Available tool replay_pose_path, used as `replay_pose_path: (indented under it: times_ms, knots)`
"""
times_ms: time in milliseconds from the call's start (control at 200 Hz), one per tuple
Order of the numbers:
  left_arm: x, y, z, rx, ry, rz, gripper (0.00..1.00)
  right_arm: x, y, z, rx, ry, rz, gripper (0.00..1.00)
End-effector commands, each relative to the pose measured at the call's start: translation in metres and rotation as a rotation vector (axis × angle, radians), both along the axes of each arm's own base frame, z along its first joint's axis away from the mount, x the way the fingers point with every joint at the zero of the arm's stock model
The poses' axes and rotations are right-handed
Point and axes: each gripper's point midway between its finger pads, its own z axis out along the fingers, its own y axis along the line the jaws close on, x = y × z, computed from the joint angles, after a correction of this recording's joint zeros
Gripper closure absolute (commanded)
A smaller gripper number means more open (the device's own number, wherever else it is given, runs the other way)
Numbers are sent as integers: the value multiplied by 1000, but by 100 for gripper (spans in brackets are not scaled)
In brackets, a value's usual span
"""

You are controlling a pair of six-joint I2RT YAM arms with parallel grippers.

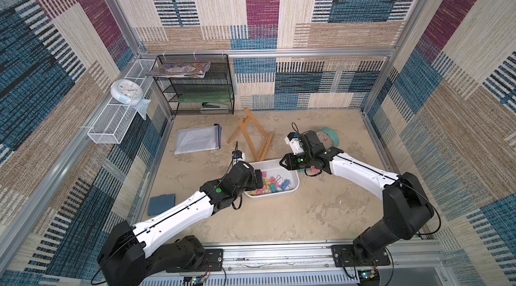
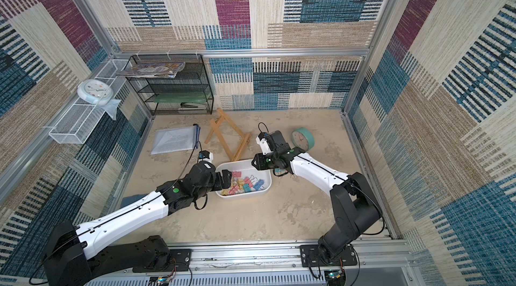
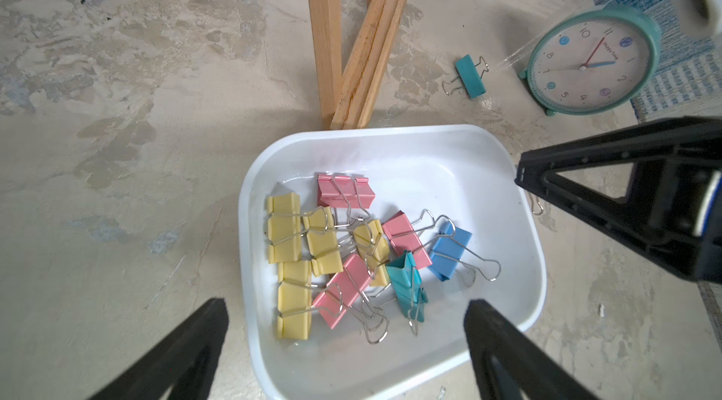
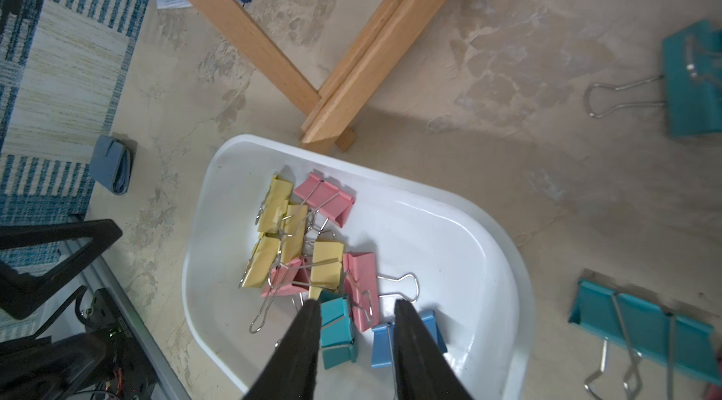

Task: Take out the binder clips from the storage box
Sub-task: Pick up the binder clip from the storage box.

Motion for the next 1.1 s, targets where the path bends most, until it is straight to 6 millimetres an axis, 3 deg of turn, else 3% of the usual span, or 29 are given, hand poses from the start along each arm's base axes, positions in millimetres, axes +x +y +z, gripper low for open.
replay_pose_path:
  times_ms: [0, 85, 275, 1097]
  knots:
    - [-1, -1, -4, -11, 21, 6, 1, -10, 5, -8, -2, 56, 35, 64]
    - [-2, 2, -11, -12, 48, 15, 1, -10, 4, -14, -24, 71, 39, 63]
    - [-5, 9, -26, 8, 107, 38, 1, -23, 24, -19, -12, 108, 105, 63]
    - [-4, 14, -28, -24, 125, 49, 1, -40, 43, -51, -101, 199, 187, 64]
